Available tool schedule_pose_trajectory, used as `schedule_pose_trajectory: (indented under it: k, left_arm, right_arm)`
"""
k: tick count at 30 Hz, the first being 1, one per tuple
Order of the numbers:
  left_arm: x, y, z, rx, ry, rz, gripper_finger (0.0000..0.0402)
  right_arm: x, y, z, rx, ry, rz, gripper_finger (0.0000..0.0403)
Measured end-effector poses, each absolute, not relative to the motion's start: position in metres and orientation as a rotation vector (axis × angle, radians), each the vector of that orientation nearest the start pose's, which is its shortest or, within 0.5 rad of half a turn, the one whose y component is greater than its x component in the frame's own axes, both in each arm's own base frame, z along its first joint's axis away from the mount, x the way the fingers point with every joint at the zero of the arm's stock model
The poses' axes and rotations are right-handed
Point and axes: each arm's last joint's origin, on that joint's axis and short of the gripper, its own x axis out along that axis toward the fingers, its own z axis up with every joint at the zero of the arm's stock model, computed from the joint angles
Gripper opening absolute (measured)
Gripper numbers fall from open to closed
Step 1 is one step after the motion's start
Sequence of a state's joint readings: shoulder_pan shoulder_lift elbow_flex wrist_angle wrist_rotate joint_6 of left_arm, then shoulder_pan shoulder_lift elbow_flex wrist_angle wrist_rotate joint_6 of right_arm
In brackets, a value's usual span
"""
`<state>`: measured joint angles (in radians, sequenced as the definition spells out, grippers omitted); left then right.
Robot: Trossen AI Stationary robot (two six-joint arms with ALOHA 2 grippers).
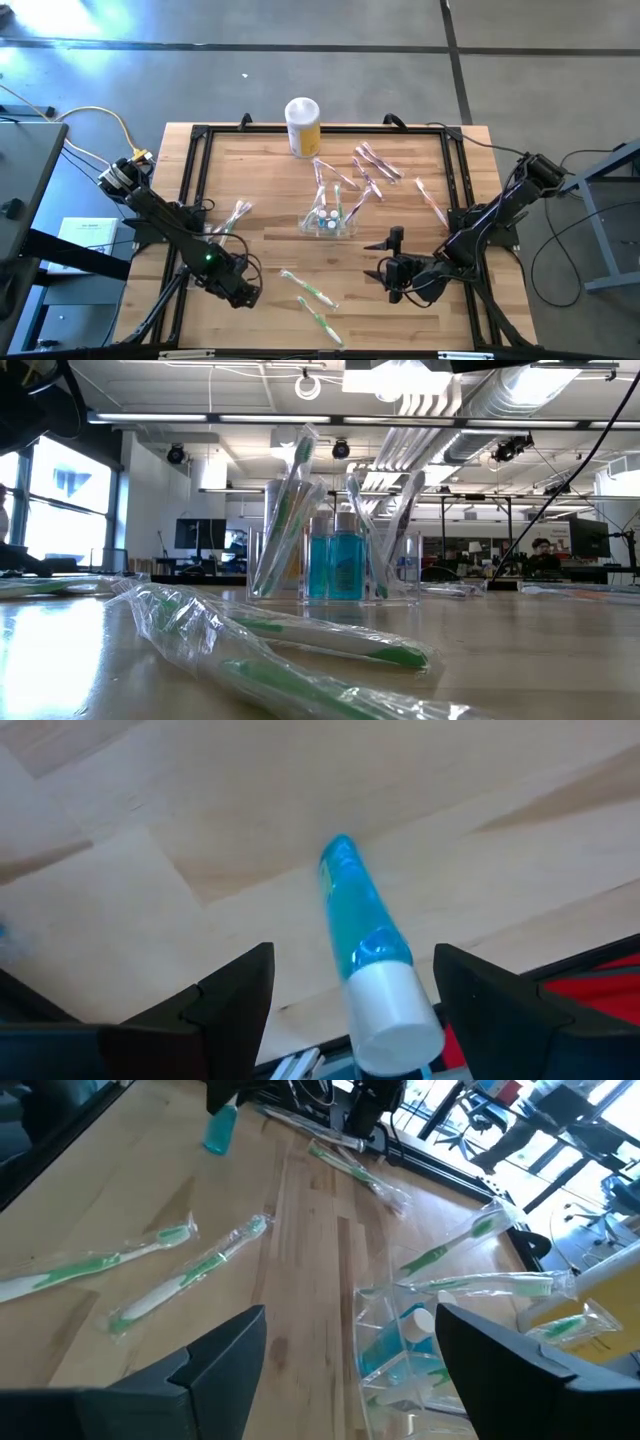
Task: Pick & Place toothbrushing station
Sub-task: Put the mouthwash bottle into the transparent organizer
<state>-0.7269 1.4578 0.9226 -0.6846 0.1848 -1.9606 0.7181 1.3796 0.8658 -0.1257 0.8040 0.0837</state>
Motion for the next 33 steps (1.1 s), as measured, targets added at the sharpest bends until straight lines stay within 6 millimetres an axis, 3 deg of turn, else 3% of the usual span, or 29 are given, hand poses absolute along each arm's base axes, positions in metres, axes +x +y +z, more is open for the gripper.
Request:
schedule_pose_trajectory:
  k: [21, 33]
  left_arm:
    - [0.193, -0.178, 0.201, -1.234, 1.428, 0.642, 0.0267]
    - [0.198, -0.184, 0.187, -1.208, 1.488, 0.667, 0.0267]
  right_arm:
    - [0.226, 0.170, 0.241, -0.367, 0.469, -0.103, 0.0283]
    - [0.226, 0.170, 0.241, -0.366, 0.473, -0.104, 0.0283]
